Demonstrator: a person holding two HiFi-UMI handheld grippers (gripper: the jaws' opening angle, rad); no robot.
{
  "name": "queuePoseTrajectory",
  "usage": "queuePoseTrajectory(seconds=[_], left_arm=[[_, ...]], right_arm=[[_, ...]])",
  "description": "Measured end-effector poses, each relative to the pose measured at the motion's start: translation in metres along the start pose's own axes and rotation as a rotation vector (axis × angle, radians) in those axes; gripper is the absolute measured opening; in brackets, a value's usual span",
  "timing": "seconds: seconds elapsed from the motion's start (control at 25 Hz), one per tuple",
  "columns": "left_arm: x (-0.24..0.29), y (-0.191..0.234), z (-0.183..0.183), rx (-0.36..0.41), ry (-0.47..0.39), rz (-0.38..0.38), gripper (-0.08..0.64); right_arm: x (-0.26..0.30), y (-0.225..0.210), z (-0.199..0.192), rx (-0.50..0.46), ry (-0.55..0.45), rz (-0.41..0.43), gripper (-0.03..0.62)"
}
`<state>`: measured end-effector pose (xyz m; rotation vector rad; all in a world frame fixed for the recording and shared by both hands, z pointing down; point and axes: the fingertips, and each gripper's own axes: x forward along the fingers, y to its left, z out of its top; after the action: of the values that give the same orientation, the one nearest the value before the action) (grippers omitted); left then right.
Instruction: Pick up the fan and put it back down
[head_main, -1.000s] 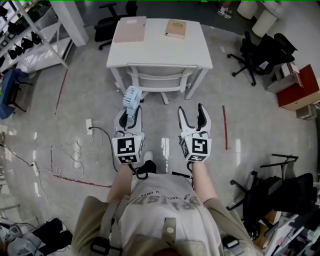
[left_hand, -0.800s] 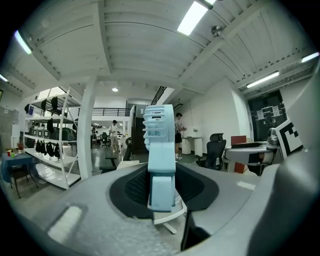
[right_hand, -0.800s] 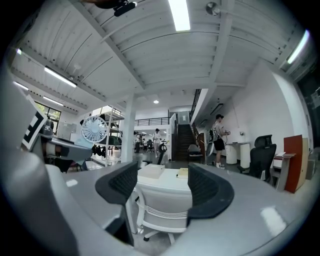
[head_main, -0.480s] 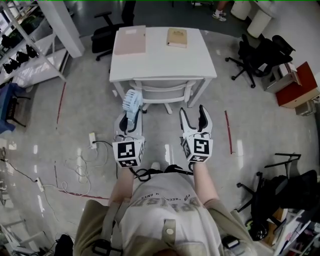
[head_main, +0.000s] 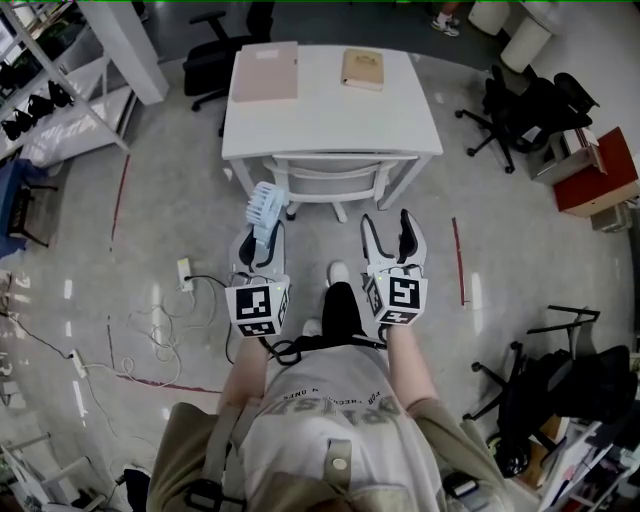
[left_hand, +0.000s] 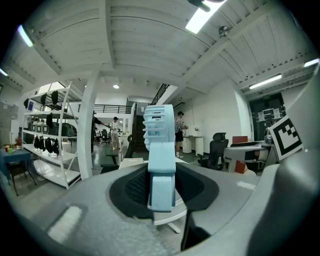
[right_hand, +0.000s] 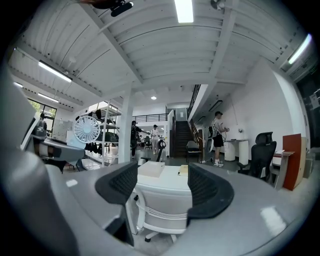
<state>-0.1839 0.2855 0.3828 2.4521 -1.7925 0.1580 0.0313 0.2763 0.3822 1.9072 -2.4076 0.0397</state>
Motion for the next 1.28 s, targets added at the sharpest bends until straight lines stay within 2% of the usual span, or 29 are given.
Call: queuePoseTrajectory(seconds=[0.6,1.28], left_arm=[[0.093,0.022,0.008,-0.004,0.001,0.020,0.129],[0.245,0.026,0.061,0.037,-0.045,0.051,0.129]], right_arm=[[0.099,-0.033,0.002,0.004,0.003,0.019,0.293],[0.245,-0.105,0.039,-0.010,-0.053,0.076,0.293]])
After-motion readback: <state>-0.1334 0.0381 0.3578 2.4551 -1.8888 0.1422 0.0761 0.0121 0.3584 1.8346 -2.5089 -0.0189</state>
